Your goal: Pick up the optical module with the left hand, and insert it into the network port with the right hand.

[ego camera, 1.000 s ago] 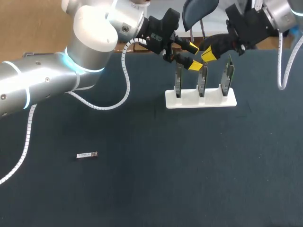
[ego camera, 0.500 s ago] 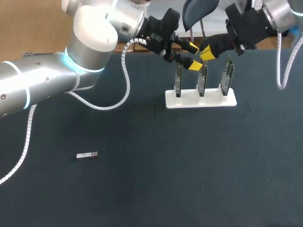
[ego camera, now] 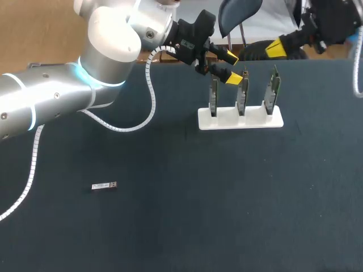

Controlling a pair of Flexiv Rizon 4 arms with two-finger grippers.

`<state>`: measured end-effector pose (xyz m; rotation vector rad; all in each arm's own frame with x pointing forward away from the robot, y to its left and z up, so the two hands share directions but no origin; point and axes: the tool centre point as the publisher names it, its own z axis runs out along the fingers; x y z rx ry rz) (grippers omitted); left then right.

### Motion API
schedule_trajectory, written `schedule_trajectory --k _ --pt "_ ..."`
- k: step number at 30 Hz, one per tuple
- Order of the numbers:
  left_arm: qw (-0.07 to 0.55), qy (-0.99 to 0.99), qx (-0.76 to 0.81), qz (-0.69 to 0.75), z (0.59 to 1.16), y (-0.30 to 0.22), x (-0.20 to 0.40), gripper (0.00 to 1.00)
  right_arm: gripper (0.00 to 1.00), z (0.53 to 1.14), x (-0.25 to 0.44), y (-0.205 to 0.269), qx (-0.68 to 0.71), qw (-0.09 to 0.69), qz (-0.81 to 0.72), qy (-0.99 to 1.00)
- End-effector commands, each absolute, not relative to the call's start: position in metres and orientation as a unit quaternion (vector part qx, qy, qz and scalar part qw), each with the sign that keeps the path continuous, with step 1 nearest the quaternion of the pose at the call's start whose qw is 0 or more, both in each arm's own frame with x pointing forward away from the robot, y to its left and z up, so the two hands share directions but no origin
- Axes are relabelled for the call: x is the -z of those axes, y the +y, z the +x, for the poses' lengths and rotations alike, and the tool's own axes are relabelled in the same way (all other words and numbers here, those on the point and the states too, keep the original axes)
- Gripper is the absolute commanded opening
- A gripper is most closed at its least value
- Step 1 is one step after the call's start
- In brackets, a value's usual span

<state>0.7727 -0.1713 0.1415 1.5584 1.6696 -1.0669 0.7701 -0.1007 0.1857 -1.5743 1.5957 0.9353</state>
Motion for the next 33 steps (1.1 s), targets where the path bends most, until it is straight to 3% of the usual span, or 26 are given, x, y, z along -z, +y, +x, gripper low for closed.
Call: schedule_trajectory --k 1,16,33 --pt "0.304 0.630 0.403 0.590 0.774 -0.172 -0.142 1.00 0.00 0.777 -0.184 -0.123 -0.372 0.349 -0.607 0.610" --pt "0.304 0.630 0.403 0.590 0.774 -0.172 -0.142 1.00 0.00 0.760 -0.164 -0.157 -0.378 0.324 -0.614 0.612" --pt "0.304 0.630 0.403 0.590 0.774 -0.172 -0.142 1.00 0.00 0.750 -0.156 -0.155 -0.384 0.327 -0.601 0.620"
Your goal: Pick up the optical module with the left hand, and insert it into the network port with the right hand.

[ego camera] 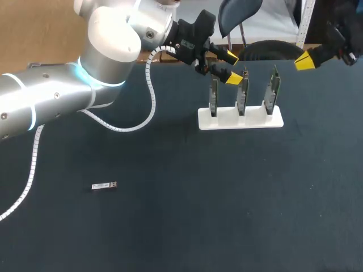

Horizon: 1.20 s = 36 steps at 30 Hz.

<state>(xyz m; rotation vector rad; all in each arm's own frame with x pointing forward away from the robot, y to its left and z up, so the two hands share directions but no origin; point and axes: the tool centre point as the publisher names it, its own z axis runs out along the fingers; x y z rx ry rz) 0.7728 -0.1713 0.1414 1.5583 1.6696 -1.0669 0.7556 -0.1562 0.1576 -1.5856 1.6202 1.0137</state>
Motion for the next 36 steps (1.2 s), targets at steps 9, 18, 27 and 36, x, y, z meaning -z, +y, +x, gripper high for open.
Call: schedule_trajectory --k 9,18,27,36 --pt "0.304 0.630 0.403 0.590 0.7744 -0.1719 -0.1416 1.00 0.00 0.7469 -0.1550 -0.1527 -0.384 0.325 -0.599 0.623" --pt "0.304 0.630 0.403 0.590 0.7744 -0.1719 -0.1416 1.00 1.00 0.7472 -0.1559 -0.1505 -0.373 0.332 -0.599 0.626" --pt "0.304 0.630 0.403 0.590 0.7744 -0.1719 -0.1416 1.00 1.00 0.7472 -0.1559 -0.1505 -0.373 0.332 -0.599 0.626" --pt "0.304 0.630 0.403 0.590 0.7744 -0.1719 -0.1416 1.00 1.00 0.7472 -0.1559 -0.1505 -0.373 0.332 -0.599 0.626"
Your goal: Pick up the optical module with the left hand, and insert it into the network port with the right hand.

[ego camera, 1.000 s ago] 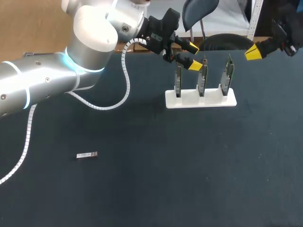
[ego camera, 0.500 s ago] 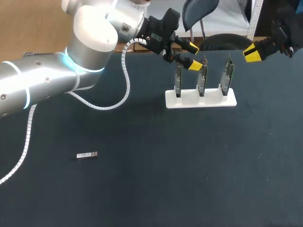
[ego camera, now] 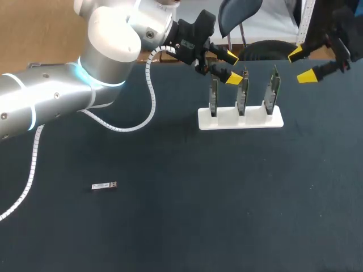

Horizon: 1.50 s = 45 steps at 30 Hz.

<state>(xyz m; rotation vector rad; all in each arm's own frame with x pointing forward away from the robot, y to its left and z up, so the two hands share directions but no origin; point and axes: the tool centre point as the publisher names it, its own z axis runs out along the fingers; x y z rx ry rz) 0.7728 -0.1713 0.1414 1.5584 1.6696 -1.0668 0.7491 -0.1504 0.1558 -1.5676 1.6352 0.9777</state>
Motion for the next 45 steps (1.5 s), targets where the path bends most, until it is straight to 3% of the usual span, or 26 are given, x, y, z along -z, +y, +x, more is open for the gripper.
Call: schedule_trajectory --k 1,11,26,33,45 --pt "0.304 0.630 0.403 0.590 0.774 -0.172 -0.142 1.00 1.00 0.747 -0.156 -0.151 -0.373 0.332 -0.599 0.626" --pt "0.305 0.635 0.388 0.594 0.776 -0.171 -0.148 1.00 1.00 0.747 -0.156 -0.151 -0.373 0.332 -0.599 0.626" --pt "0.384 0.633 0.237 0.629 0.777 -0.115 -0.213 1.00 1.00 0.747 -0.156 -0.151 -0.373 0.332 -0.599 0.626" --pt "0.354 0.695 0.064 0.622 0.755 -0.057 -0.219 1.00 1.00 0.747 -0.156 -0.151 -0.373 0.332 -0.599 0.626" --pt "0.211 0.794 -0.123 0.557 0.696 0.034 -0.165 1.00 1.00 0.747 -0.156 -0.151 -0.373 0.332 -0.599 0.626"
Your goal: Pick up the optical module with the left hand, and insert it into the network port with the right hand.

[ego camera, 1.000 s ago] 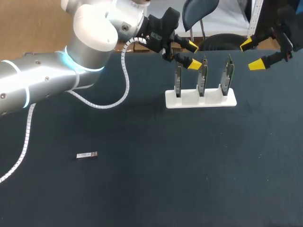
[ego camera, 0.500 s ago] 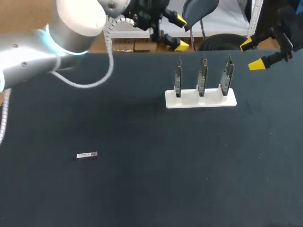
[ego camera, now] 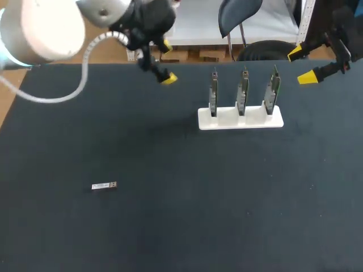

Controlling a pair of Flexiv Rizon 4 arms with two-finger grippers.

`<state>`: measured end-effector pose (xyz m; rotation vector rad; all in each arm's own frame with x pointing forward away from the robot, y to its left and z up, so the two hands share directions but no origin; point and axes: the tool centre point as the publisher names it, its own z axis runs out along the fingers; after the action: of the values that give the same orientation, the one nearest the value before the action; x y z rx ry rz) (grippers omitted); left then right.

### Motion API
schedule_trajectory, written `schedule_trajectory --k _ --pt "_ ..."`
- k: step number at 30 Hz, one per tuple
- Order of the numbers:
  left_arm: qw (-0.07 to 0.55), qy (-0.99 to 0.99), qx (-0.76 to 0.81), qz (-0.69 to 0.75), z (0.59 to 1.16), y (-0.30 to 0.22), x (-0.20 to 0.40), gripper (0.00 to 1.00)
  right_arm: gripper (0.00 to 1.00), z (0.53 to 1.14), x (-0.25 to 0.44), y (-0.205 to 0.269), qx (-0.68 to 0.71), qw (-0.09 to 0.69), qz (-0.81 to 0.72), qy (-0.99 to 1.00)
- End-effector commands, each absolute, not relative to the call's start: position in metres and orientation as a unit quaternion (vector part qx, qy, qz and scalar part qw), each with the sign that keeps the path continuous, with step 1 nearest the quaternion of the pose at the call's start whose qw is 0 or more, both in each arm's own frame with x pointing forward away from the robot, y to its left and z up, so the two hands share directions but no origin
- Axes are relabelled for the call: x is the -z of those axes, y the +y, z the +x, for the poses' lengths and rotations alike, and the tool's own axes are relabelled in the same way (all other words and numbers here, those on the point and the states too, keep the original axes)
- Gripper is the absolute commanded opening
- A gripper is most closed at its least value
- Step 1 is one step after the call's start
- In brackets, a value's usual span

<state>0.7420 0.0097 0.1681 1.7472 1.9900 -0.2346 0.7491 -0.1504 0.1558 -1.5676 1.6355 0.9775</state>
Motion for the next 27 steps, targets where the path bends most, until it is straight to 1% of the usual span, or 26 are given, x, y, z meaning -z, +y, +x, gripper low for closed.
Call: schedule_trajectory --k 1,6,11,16,20,27 --pt "0.196 0.799 -0.136 0.552 0.691 0.040 -0.158 1.00 1.00 0.747 -0.156 -0.151 -0.373 0.332 -0.599 0.626" --pt "0.137 0.822 -0.173 0.525 0.669 0.071 -0.130 1.00 1.00 0.747 -0.156 -0.151 -0.373 0.332 -0.599 0.626" --pt "0.061 0.832 -0.189 0.518 0.642 0.099 -0.101 1.00 1.00 0.747 -0.156 -0.151 -0.373 0.332 -0.599 0.626" --pt "0.019 0.841 -0.176 0.510 0.619 0.113 -0.081 1.00 1.00 0.747 -0.156 -0.151 -0.373 0.332 -0.599 0.626" --pt "0.019 0.842 -0.147 0.520 0.604 0.119 -0.074 1.00 1.00 0.747 -0.156 -0.151 -0.373 0.332 -0.599 0.626" --pt "0.037 0.836 -0.073 0.543 0.584 0.128 -0.076 1.00 1.00 0.747 -0.156 -0.151 -0.373 0.332 -0.599 0.626"
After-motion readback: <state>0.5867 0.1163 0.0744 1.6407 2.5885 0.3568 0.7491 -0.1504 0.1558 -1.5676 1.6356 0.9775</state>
